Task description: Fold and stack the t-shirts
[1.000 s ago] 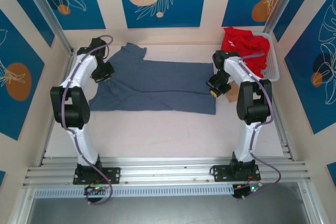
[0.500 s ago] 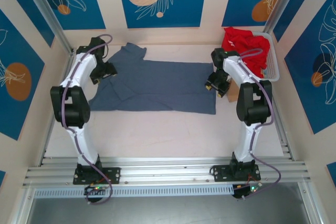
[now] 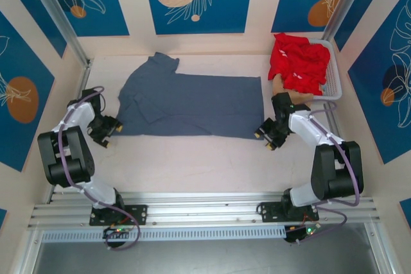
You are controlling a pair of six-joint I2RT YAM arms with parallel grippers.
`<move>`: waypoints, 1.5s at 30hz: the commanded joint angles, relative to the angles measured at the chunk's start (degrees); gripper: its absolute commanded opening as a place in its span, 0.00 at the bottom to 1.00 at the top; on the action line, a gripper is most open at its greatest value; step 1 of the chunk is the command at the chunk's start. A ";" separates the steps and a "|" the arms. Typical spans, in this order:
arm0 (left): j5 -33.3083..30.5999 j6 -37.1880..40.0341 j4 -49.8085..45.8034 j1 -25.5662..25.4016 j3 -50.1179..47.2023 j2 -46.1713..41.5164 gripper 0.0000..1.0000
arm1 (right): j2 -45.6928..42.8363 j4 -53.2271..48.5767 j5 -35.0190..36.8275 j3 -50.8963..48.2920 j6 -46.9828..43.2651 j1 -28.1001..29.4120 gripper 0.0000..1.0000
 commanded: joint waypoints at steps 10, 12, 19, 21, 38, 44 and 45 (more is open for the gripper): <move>0.81 0.52 10.97 1.18 1.80 7.87 0.26 | 6.55 11.27 -4.42 0.40 3.46 -1.31 0.45; 0.07 1.13 10.81 1.20 2.90 8.68 0.19 | 9.62 8.52 -3.57 3.09 3.23 -0.72 0.40; -2.17 3.91 9.14 1.32 5.93 9.53 0.00 | 13.67 4.16 3.35 6.49 3.07 2.10 0.36; -3.41 4.64 7.85 1.49 6.82 9.76 0.00 | 15.85 1.04 4.98 9.08 3.01 2.80 0.33; -2.49 6.72 5.58 1.63 7.98 9.85 0.00 | 18.76 -3.11 7.55 10.73 6.77 6.08 0.36; -4.19 7.29 4.25 1.67 9.04 9.65 0.00 | 20.93 -3.68 9.25 11.91 4.68 5.29 0.15; -4.56 7.46 3.91 1.64 9.26 9.59 0.00 | 20.94 -3.68 9.60 11.67 4.46 5.22 0.11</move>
